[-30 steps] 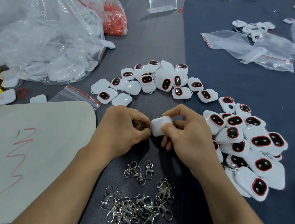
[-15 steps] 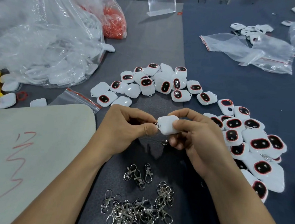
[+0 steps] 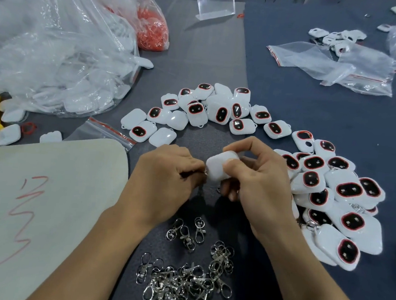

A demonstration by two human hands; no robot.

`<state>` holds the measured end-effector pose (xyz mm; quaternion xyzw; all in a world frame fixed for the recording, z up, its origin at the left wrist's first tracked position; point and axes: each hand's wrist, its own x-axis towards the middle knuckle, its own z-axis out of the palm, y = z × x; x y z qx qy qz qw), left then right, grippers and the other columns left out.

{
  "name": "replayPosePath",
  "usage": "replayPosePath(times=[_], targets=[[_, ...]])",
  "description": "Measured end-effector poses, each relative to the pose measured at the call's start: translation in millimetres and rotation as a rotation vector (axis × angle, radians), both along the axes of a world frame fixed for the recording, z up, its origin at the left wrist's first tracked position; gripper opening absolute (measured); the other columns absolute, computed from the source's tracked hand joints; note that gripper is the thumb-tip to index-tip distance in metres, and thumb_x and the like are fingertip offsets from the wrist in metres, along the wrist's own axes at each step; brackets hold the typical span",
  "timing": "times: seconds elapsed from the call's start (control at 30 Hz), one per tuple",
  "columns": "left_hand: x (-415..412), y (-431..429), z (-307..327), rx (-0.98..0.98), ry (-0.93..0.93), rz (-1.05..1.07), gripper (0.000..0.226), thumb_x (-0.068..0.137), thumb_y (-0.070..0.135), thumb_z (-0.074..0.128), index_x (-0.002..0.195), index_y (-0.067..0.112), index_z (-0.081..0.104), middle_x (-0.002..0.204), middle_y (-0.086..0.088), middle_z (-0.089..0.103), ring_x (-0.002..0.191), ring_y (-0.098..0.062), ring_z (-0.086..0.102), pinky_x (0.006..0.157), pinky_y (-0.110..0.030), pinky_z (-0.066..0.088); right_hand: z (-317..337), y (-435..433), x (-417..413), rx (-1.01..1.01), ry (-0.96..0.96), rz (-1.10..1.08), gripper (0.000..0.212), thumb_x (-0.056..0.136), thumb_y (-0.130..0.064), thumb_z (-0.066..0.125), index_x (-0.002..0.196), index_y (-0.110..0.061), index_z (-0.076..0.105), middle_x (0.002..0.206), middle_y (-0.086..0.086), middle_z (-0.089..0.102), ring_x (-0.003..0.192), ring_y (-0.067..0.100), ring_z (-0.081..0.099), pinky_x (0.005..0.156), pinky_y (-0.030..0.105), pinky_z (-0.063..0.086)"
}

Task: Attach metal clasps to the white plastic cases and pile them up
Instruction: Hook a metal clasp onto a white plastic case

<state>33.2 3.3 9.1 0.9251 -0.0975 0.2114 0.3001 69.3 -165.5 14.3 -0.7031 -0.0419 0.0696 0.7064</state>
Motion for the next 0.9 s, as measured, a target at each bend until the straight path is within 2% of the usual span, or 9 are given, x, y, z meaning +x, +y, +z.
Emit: replayPosePath(times=[0.17, 0.3, 0.4, 0.47, 0.6, 0.67, 0.77, 0.83, 0.9], targets=[[6.3, -2.7, 0.6, -0.57, 0.235, 0.007, 0.012, 0.071, 0.015, 0.086, 0.075, 0.025, 0.081, 0.066, 0.009, 0.068, 0.059, 0.0, 0.053, 0.059, -0.017, 0.041, 7.4, -3.7, 5.5, 0.289, 0.29, 0.018, 0.021, 0.089, 0.011, 0.053, 0.091, -0.006, 0.066, 0.064, 0.017, 0.067, 0.041, 0.02, 0.053, 0.036, 0.023, 0.037], [8.1, -7.5, 2.3, -0.822, 0.385, -0.083, 0.007, 0.072, 0.017, 0.083, 0.078, 0.02, 0.082, 0.065, 0.008, 0.07, 0.06, 0.001, 0.057, 0.06, -0.013, 0.043, 7.3, -6.4, 5.7, 0.383, 0.382, 0.053, 0.025, 0.089, 0.009, 0.051, 0.084, -0.008, 0.07, 0.068, 0.017, 0.067, 0.042, 0.019, 0.052, 0.037, 0.023, 0.035], [7.5, -7.0, 2.9, -0.76, 0.362, -0.089, 0.014, 0.079, 0.008, 0.081, 0.079, 0.022, 0.082, 0.061, 0.013, 0.065, 0.058, 0.003, 0.053, 0.059, -0.012, 0.039, 5.0, -6.4, 5.6, 0.389, 0.37, 0.044, 0.029, 0.088, 0.008, 0.052, 0.081, -0.011, 0.071, 0.069, 0.017, 0.067, 0.041, 0.02, 0.052, 0.037, 0.022, 0.036], [6.4, -5.4, 2.2, -0.546, 0.278, -0.06, 0.013, 0.082, 0.009, 0.08, 0.081, 0.022, 0.082, 0.06, 0.013, 0.061, 0.058, 0.001, 0.051, 0.059, -0.014, 0.038, 3.0, -6.5, 5.7, 0.303, 0.259, 0.007, 0.025, 0.089, 0.008, 0.054, 0.084, -0.012, 0.068, 0.068, 0.015, 0.068, 0.041, 0.02, 0.051, 0.037, 0.023, 0.036], [2.1, -6.7, -1.1, 0.057, 0.029, -0.024, 0.013, 0.085, 0.021, 0.071, 0.078, 0.014, 0.079, 0.062, 0.006, 0.055, 0.063, -0.013, 0.051, 0.062, -0.031, 0.04, -1.8, -0.7, -4.8, -0.126, -0.185, -0.047, 0.014, 0.088, -0.012, 0.06, 0.088, -0.024, 0.066, 0.071, 0.002, 0.07, 0.055, 0.016, 0.057, 0.05, 0.036, 0.05], [-0.2, -6.7, -2.8, 0.153, -0.053, 0.01, 0.012, 0.085, 0.022, 0.071, 0.079, 0.016, 0.078, 0.063, 0.006, 0.056, 0.063, -0.016, 0.05, 0.062, -0.033, 0.039, -1.6, 3.2, -9.4, -0.168, -0.226, -0.061, 0.014, 0.09, -0.014, 0.059, 0.091, -0.027, 0.066, 0.074, 0.002, 0.07, 0.06, 0.021, 0.059, 0.055, 0.04, 0.053], [-0.1, -7.0, -3.5, -0.163, 0.06, 0.055, 0.004, 0.082, 0.027, 0.075, 0.082, 0.028, 0.079, 0.064, 0.007, 0.062, 0.061, -0.006, 0.053, 0.059, -0.023, 0.04, 4.1, 2.5, -3.9, 0.099, 0.031, -0.1, 0.022, 0.093, 0.002, 0.055, 0.094, -0.016, 0.067, 0.066, 0.009, 0.069, 0.045, 0.019, 0.052, 0.04, 0.028, 0.041], [4.0, -7.3, -3.8, -0.435, 0.214, 0.037, 0.01, 0.082, 0.025, 0.079, 0.081, 0.035, 0.08, 0.066, 0.013, 0.069, 0.059, 0.003, 0.054, 0.058, -0.012, 0.04, 8.2, 0.7, 0.1, 0.271, 0.222, -0.11, 0.021, 0.094, 0.007, 0.052, 0.095, -0.009, 0.066, 0.066, 0.012, 0.068, 0.041, 0.018, 0.05, 0.037, 0.024, 0.036], [8.0, -9.7, -2.0, -0.567, 0.286, -0.039, 0.015, 0.084, 0.016, 0.079, 0.084, 0.031, 0.081, 0.068, 0.017, 0.07, 0.062, 0.007, 0.056, 0.062, -0.008, 0.04, 7.9, -0.1, 1.0, 0.383, 0.323, -0.093, 0.021, 0.094, 0.007, 0.05, 0.095, -0.006, 0.066, 0.066, 0.013, 0.068, 0.041, 0.018, 0.05, 0.037, 0.024, 0.034]])
